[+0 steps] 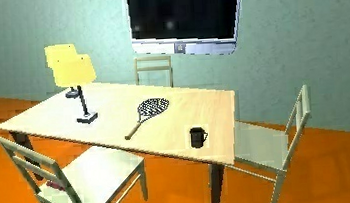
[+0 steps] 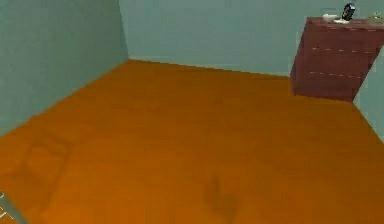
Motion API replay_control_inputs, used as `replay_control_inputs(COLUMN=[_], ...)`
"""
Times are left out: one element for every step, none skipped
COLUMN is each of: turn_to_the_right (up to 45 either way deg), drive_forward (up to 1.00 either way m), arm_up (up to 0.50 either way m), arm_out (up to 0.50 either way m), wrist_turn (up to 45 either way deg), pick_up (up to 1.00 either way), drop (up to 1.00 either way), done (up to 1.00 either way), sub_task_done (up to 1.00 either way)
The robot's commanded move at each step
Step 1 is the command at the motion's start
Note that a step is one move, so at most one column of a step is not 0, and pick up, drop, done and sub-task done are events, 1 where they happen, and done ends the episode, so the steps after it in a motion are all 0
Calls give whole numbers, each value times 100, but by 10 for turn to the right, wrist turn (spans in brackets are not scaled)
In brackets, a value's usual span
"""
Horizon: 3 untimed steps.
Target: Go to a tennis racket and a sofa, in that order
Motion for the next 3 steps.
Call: replay_control_inputs(turn_to_the_right=[90, 0, -210], drive_forward=[0, 30, 0], arm_up=[0, 0, 0], arm_out=[0, 0, 0], wrist_turn=[0, 0, 0], pick_up=[0, 0, 0], drop=[0, 0, 0], done=[0, 0, 0], sub_task_done=[0, 0, 0])
